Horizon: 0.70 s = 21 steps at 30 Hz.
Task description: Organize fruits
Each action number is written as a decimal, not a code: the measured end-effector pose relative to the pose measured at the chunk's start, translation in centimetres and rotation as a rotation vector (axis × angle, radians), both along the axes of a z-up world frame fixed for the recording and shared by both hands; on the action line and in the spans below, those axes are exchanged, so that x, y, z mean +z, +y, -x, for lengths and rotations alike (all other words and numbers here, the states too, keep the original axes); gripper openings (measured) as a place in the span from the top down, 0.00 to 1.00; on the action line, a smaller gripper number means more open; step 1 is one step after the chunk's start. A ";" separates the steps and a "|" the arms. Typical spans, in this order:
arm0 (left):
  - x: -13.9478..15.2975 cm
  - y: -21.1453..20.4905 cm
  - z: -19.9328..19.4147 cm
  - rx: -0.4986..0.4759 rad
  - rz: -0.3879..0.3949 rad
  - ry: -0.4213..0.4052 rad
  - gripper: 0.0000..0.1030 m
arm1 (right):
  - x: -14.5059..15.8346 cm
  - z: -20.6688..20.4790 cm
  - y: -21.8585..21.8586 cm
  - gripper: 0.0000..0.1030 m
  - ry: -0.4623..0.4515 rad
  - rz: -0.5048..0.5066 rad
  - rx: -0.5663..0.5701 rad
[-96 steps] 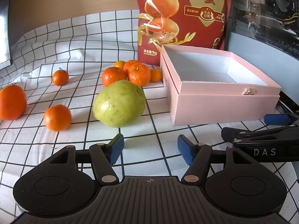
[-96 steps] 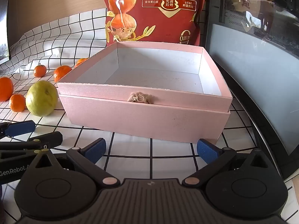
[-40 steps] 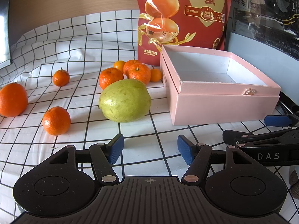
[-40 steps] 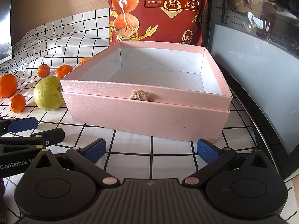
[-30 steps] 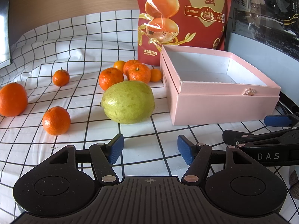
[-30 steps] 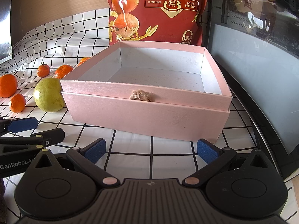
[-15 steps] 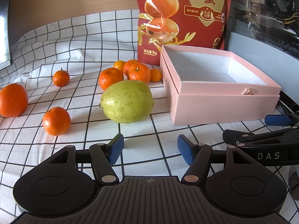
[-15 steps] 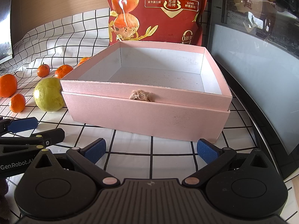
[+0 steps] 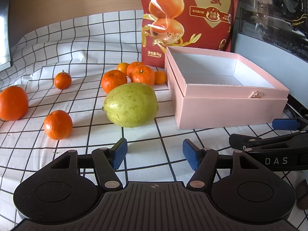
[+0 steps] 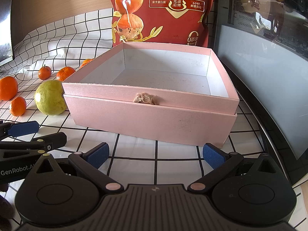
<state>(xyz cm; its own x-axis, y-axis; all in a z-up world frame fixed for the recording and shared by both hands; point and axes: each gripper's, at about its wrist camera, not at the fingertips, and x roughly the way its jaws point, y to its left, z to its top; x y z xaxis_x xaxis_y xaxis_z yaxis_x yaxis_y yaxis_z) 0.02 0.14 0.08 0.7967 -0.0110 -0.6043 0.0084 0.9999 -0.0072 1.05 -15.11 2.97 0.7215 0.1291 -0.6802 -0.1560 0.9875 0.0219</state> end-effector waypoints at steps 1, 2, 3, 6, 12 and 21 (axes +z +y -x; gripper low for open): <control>0.0 0.2 0.1 -0.008 0.009 -0.002 0.34 | 0.0 0.0 0.0 0.00 0.000 0.001 0.002; 0.1 0.3 0.2 -0.028 0.020 -0.005 0.36 | -0.1 -0.1 -0.1 0.00 0.001 0.001 0.010; 0.2 0.3 0.3 -0.049 0.033 -0.006 0.38 | -0.1 -0.2 -0.3 0.00 0.012 0.002 0.023; 2.1 2.0 2.6 -0.130 0.127 -0.047 0.39 | 0.4 -1.1 -0.7 0.00 0.077 0.009 0.090; 7.9 9.4 10.0 -0.026 0.069 -0.253 0.39 | 0.8 -0.9 -0.7 0.00 0.119 0.020 0.110; 9.0 25.1 16.2 0.329 0.303 -0.233 0.41 | 3.4 2.9 5.9 0.05 0.065 0.004 0.380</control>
<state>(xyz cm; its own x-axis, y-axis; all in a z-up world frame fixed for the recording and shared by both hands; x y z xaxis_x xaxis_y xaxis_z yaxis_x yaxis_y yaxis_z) -16.19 25.27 9.07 0.9009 0.1161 -0.4183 -0.2711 0.9030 -0.3332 -1.87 -9.22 6.32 0.5781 0.3762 -0.7241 -0.5094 0.8596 0.0399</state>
